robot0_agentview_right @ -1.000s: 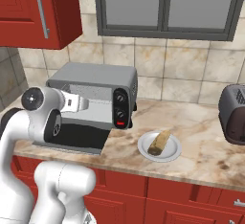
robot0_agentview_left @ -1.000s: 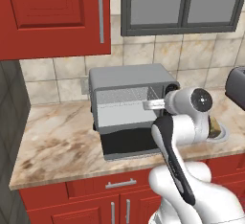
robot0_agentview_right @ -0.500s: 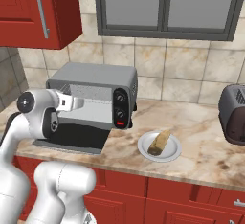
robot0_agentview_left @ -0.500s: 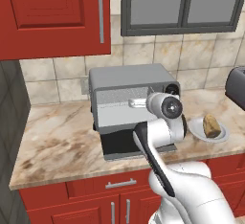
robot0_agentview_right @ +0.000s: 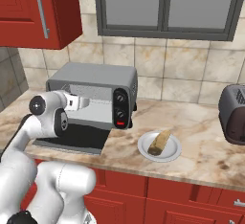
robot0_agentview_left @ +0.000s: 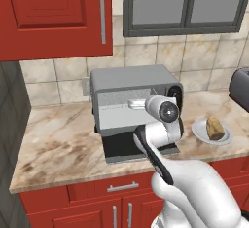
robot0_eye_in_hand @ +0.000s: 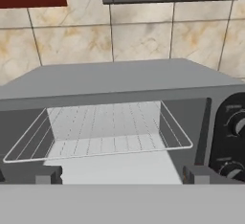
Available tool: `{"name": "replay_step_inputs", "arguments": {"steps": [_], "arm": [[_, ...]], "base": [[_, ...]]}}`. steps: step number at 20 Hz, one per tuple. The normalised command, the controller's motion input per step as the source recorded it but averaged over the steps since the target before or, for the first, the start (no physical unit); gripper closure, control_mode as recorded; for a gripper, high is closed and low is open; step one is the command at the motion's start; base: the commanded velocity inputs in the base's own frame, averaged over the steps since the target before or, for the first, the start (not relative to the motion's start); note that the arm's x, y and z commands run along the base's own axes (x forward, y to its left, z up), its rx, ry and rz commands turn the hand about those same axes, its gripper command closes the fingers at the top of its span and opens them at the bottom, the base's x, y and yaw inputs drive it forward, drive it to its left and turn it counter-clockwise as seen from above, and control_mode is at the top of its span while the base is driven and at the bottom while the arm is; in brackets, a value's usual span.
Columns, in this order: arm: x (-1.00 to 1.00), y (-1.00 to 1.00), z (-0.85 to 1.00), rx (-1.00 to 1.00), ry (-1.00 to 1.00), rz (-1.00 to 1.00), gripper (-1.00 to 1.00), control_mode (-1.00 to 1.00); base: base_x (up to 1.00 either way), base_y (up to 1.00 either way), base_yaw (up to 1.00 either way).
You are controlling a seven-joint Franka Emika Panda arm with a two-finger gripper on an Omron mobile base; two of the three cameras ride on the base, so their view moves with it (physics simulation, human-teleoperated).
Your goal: Pull the toaster oven rack outwards. Pick up the baguette from the plate and place it on the toaster oven rack. Close the toaster oven door fully and set the temperature to the lowest setting.
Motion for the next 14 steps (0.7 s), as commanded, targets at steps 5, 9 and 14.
{"name": "replay_step_inputs", "arguments": {"steps": [5, 9, 14], "arm": [[0.45, 0.0, -0.04, 0.0, 0.0, 0.0, -1.0, -1.0], [0.35, 0.0, -0.13, 0.0, 0.0, 0.0, -1.0, -1.0], [0.2, 0.0, -0.27, 0.0, 0.0, 0.0, -1.0, -1.0]], "base": [[0.0, 0.0, 0.0], [0.0, 0.0, 0.0], [0.0, 0.0, 0.0]]}}
